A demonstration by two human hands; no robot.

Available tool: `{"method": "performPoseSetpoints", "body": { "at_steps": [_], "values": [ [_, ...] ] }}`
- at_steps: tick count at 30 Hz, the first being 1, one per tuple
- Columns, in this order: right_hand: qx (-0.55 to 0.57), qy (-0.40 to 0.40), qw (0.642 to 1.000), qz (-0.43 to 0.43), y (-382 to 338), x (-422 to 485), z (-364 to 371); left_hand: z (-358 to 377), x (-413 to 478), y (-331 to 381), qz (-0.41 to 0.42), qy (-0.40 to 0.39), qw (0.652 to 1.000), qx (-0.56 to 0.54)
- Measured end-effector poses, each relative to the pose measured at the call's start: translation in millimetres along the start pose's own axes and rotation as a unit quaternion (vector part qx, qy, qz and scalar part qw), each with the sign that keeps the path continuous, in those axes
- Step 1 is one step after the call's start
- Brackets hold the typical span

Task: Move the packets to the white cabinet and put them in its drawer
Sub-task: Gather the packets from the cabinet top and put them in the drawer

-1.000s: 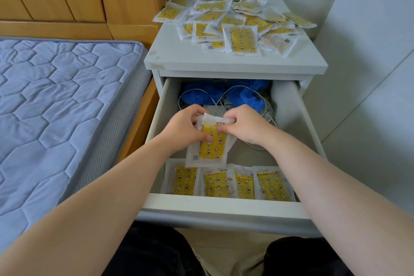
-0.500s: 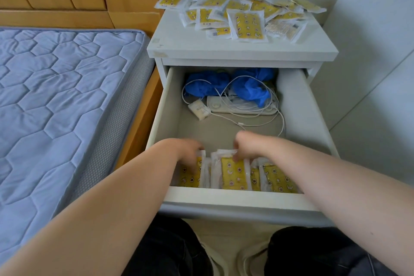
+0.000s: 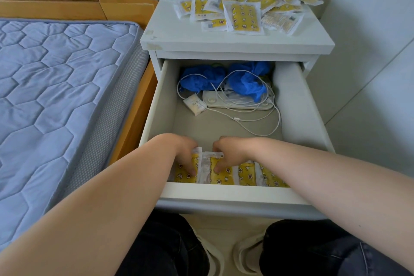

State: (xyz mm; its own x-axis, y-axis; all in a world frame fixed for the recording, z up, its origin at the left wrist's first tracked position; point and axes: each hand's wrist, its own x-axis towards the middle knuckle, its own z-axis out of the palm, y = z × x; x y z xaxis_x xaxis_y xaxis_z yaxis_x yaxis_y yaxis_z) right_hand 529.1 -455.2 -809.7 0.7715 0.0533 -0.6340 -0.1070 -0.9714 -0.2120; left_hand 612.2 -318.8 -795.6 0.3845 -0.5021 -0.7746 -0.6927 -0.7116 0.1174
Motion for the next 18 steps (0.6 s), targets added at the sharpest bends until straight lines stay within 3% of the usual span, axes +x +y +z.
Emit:
{"method": "performPoseSetpoints", "body": {
  "at_steps": [4, 9, 18],
  "values": [
    [-0.062, -0.039, 0.997, 0.018, 3, 1, 7, 0, -5, 7, 0.011, -0.018, 1.0, 0.022],
    [-0.087, -0.001, 0.996, -0.033, -7, 2, 14, -2, -8, 15, 0.012, -0.013, 0.997, 0.081],
    [-0.085, 0.008, 0.996, -0.035, -6, 2, 11, -1, -4, 10, 0.002, -0.02, 0.997, 0.076]
  ]
}}
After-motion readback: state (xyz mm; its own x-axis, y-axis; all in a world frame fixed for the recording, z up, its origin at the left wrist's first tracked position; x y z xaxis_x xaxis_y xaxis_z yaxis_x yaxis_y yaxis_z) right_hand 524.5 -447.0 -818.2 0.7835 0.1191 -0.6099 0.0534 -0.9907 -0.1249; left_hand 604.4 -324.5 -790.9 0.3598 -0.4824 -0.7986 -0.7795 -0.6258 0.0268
